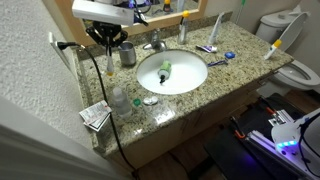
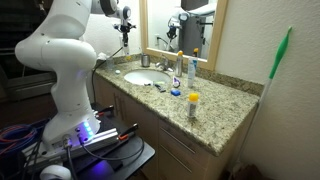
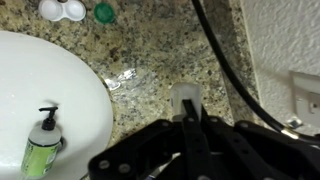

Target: Move the tube across the sink

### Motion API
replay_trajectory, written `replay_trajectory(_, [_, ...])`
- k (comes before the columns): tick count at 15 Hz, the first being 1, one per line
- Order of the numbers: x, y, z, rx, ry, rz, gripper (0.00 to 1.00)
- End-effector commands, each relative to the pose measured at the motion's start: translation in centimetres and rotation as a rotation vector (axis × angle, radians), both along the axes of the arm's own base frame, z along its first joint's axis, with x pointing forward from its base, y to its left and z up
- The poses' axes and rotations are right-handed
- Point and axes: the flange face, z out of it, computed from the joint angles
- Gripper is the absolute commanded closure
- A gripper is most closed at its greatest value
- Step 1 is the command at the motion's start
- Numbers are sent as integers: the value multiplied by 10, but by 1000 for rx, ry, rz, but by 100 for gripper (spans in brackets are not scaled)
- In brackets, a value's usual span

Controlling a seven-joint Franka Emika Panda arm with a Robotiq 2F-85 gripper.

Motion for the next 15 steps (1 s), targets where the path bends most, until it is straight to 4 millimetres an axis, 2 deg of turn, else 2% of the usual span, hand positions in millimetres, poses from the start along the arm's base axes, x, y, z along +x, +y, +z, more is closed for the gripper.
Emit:
replay_trajectory(1, [8, -9, -31, 5, 38, -41, 99])
replay_trajectory(5, [10, -12, -47, -12, 80, -64, 99])
replay_trajectory(13, [7, -13, -50, -35, 128, -121, 99])
replay_trajectory(15, [8, -10, -53, -43, 105, -110, 96])
